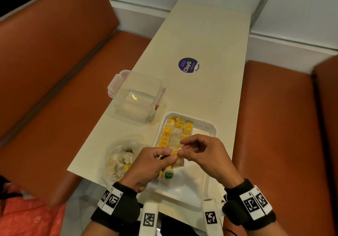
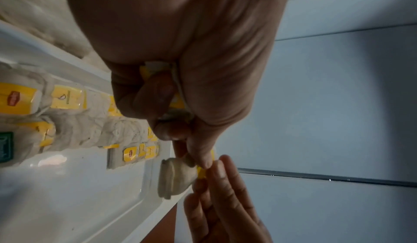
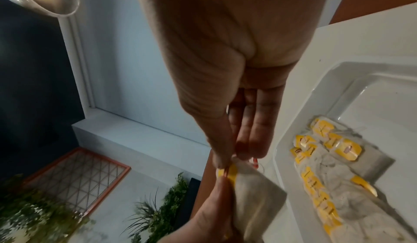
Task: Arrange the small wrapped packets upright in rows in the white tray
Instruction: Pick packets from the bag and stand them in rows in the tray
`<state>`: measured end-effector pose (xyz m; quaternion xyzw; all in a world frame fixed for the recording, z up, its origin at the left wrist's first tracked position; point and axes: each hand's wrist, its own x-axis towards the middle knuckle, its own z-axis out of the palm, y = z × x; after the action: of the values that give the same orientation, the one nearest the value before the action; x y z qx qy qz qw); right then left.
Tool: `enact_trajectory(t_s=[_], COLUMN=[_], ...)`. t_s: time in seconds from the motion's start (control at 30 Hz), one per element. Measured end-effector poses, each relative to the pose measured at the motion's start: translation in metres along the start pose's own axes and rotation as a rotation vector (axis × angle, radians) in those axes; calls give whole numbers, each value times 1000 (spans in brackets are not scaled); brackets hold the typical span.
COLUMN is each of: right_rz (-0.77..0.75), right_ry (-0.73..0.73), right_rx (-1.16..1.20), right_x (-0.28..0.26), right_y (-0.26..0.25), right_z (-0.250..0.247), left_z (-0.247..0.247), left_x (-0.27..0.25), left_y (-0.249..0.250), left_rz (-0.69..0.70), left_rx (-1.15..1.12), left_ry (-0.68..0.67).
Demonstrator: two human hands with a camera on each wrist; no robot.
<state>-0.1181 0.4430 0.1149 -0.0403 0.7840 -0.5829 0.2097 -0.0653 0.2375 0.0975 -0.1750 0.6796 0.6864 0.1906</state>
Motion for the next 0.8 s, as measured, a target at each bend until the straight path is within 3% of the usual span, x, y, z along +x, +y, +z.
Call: enact_trajectory(t_s=[0.13, 0.27, 0.43, 0.63, 0.8], right_rz=[-84, -122, -25, 98, 105], right_ry=[-175, -328, -247, -182, -116], right_rx=[-103, -173, -12, 119, 25], right_x=[6, 9, 11, 7, 8], right_y=[5, 10, 15, 15, 13], right_z=[-15, -10, -3, -6, -2], left_z=[-3, -8, -9, -6, -3], left_x=[-1, -2, -1, 1, 1], left_y=[4, 6, 7, 2, -1], left_rz=[22, 62, 84, 44, 35], left_rx=[76, 178, 183, 8, -11], left_ry=[-20, -125, -130, 45, 7])
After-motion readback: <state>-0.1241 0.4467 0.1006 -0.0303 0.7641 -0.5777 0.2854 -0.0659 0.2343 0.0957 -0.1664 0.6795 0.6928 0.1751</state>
